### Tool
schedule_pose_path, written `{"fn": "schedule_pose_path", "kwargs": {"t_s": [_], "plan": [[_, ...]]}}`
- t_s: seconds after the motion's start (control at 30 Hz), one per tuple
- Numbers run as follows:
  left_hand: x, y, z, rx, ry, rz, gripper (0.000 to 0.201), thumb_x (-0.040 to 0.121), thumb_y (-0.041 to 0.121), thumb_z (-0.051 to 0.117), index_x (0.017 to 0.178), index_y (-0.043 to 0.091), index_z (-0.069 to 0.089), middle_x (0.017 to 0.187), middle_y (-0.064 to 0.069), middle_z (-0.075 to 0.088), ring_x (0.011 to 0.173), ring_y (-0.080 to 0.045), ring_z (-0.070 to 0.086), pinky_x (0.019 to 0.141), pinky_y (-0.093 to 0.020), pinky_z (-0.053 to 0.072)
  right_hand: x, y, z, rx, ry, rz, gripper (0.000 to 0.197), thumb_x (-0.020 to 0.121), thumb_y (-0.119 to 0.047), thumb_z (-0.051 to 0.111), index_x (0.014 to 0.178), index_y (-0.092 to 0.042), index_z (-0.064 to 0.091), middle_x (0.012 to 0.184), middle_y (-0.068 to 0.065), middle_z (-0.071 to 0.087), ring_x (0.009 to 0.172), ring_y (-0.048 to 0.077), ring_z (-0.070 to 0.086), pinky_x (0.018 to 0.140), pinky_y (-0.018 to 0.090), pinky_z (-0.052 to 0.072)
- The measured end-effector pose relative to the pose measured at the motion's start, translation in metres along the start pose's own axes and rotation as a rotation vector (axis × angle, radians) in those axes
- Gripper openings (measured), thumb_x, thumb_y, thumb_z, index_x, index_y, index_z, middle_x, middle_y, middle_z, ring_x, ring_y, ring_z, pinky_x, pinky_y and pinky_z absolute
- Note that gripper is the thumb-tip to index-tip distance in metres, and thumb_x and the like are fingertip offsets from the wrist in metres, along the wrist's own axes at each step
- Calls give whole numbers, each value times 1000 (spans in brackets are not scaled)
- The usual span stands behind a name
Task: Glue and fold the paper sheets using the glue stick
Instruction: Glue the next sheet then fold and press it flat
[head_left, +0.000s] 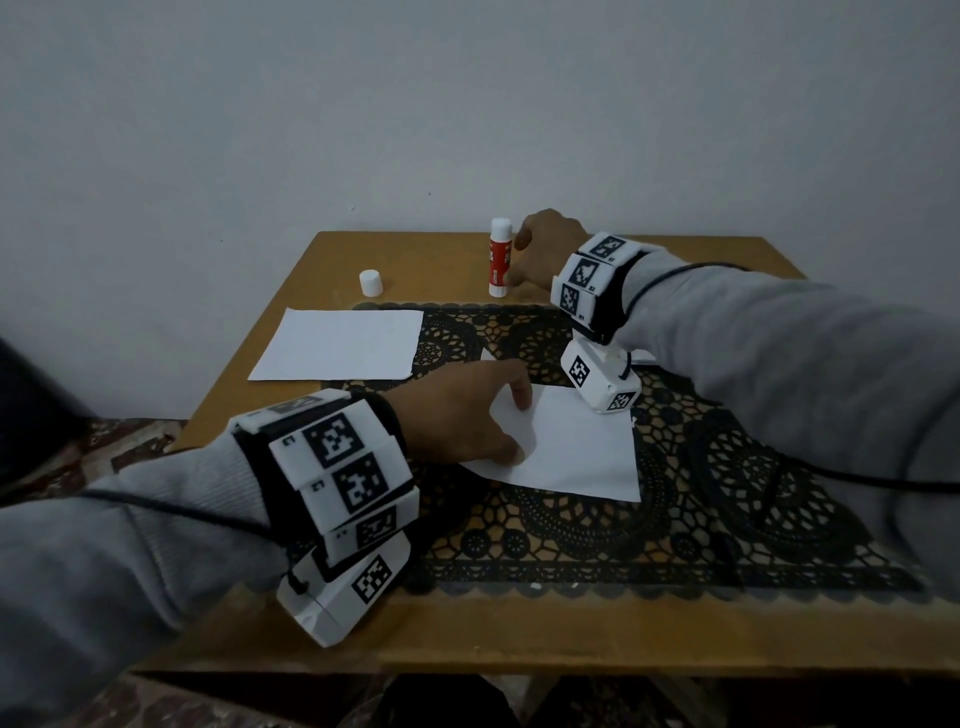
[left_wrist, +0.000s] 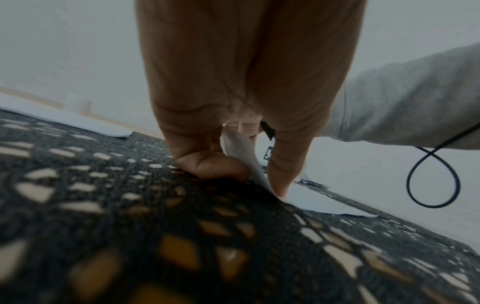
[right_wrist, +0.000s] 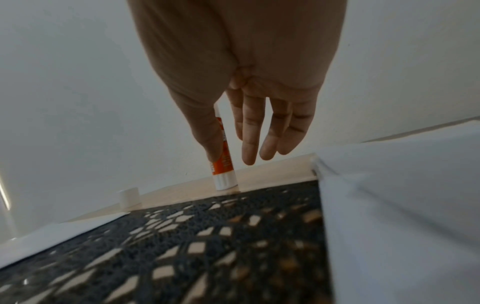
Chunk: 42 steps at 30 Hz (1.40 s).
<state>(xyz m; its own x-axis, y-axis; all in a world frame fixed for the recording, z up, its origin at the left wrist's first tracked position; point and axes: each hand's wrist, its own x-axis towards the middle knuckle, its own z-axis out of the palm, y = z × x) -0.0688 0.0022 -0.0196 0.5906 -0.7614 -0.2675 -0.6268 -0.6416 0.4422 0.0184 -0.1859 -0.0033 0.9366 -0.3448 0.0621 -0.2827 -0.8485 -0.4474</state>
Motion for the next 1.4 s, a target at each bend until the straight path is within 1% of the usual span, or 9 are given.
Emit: {"fn": "schedule_pose_path", "kwargs": {"t_s": [0.07,0.17,0.27,0.37,0.53,0.67,0.87,1.03,1.4], "plan": [[0,0,0,1,2,-7,45,82,32,72,120,27,49,116,3,50,98,-16,45,78,-27,38,-6,3,-8,0,6,5,47,79,-22,76,122,-11,59,119,8,62,105,24,60,79,29,46],[0,0,0,19,4,-17,45,81,32,72,120,27,49,117,2,50,99,-16,46,80,-28,40,-20,17,-23,45,27,23,40,77,-18,78,114,-11,64,108,4,62,90,21,58,72,28,44],[-1,0,0,27,9,-21,45,81,31,73,119,28,50,123,0,51,105,-19,48,89,-32,43,-38,41,-39,11,58,32,20,77,-14,76,96,-10,70,98,7,69,73,18,58,62,26,46],[-2,2,0,24,4,-33,44,81,30,73,118,28,50,127,1,50,109,-20,49,94,-35,43,-62,74,-55,-103,86,49,11,79,-10,72,90,-8,73,93,6,70,77,19,59,66,25,43],[-2,4,2,31,16,-53,45,80,30,74,118,29,51,133,1,48,116,-21,47,99,-35,40,-99,128,-79,-322,80,7,12,81,-13,70,89,-5,70,101,9,68,89,22,59,76,30,46],[-2,4,3,33,30,-60,43,80,31,74,116,31,50,132,2,48,114,-20,47,99,-36,40,-117,154,-89,-387,8,-22,23,84,-27,73,97,-9,67,107,5,63,88,15,49,78,25,37],[-2,3,6,28,30,-68,42,79,33,74,112,35,49,132,3,49,115,-19,48,101,-36,39,-130,160,-82,-524,-143,-117,36,90,-48,60,107,-17,60,98,-5,54,92,17,50,82,33,44],[1,2,6,26,15,-67,40,81,33,73,113,35,48,136,4,47,116,-18,47,102,-36,38,-129,160,-76,-663,-128,-209,28,97,-43,48,98,-18,60,94,2,65,84,20,54,71,31,42],[3,0,6,28,12,-67,41,83,33,71,116,35,48,139,5,43,115,-16,44,94,-28,36,-124,164,-79,-574,-69,-236,34,97,-43,47,87,-17,66,85,-2,67,84,21,59,76,31,44]]}}
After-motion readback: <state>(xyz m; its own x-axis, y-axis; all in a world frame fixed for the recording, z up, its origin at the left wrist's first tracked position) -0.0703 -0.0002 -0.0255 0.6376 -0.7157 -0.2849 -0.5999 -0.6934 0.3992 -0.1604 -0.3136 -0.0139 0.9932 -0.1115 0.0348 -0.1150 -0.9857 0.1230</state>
